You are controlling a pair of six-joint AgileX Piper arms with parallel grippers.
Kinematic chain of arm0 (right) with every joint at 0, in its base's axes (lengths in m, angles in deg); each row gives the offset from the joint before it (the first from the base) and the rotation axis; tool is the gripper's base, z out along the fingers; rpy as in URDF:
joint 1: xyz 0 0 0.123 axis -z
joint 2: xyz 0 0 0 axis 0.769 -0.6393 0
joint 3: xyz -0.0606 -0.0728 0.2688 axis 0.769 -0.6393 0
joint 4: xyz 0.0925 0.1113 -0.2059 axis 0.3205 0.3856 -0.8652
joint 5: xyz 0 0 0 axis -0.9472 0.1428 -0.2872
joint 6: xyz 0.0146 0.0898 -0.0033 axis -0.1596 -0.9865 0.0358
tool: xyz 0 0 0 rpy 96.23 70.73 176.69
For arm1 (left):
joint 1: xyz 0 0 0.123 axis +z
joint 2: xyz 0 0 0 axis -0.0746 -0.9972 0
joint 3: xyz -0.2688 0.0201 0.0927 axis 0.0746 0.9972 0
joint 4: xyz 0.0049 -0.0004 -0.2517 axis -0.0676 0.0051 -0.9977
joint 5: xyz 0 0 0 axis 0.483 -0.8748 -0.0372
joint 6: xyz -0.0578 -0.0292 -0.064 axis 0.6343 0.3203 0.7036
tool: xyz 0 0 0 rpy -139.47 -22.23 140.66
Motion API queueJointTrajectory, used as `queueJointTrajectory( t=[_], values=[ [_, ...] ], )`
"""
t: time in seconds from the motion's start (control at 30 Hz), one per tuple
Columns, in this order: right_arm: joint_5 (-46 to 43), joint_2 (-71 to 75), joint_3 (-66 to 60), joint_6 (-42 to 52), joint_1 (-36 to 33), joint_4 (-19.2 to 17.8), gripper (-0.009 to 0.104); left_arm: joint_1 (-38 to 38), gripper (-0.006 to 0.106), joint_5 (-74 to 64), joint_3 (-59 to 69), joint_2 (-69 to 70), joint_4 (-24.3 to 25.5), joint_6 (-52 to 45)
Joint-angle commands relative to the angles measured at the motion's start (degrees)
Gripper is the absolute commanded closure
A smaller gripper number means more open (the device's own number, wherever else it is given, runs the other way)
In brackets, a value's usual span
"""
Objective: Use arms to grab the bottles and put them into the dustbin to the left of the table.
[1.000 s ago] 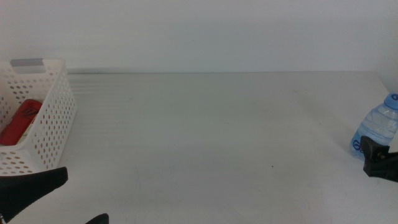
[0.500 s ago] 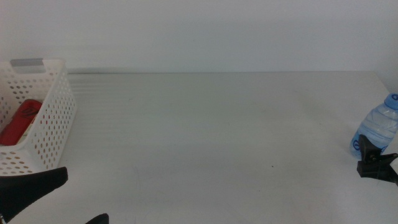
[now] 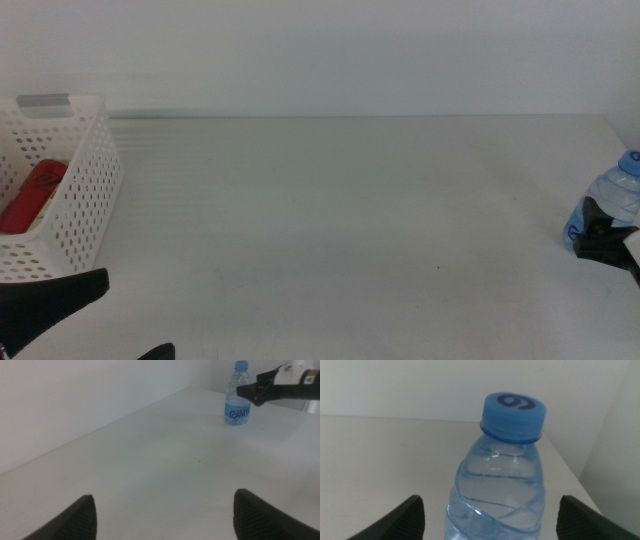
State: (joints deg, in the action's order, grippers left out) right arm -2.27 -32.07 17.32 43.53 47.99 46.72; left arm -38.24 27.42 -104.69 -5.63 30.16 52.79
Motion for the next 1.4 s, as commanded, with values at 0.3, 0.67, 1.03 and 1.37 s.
queueJointTrajectory(
  t=[0.3, 0.67, 1.03, 1.37],
  values=[
    [-4.84, -10.04, 11.49, 2.62, 2.61, 2.04, 0.005, -0.17, 0.01, 4.65, -1.51, -0.84, -0.26, 0.81],
    [-1.51, -10.83, 14.65, 2.55, 2.39, -4.09, 0.095, -0.17, 0.01, 4.65, -1.51, -0.84, -0.26, 0.81],
    [7.67, -3.85, 24.1, -17.59, -4.61, -28.96, 0.095, -0.17, 0.01, 4.65, -1.51, -0.84, -0.26, 0.81],
    [17.21, -10.67, 43.58, -24.79, -22.04, -39.64, 0.095, -0.17, 0.01, 4.65, -1.51, -0.84, -0.26, 0.81]
  ],
)
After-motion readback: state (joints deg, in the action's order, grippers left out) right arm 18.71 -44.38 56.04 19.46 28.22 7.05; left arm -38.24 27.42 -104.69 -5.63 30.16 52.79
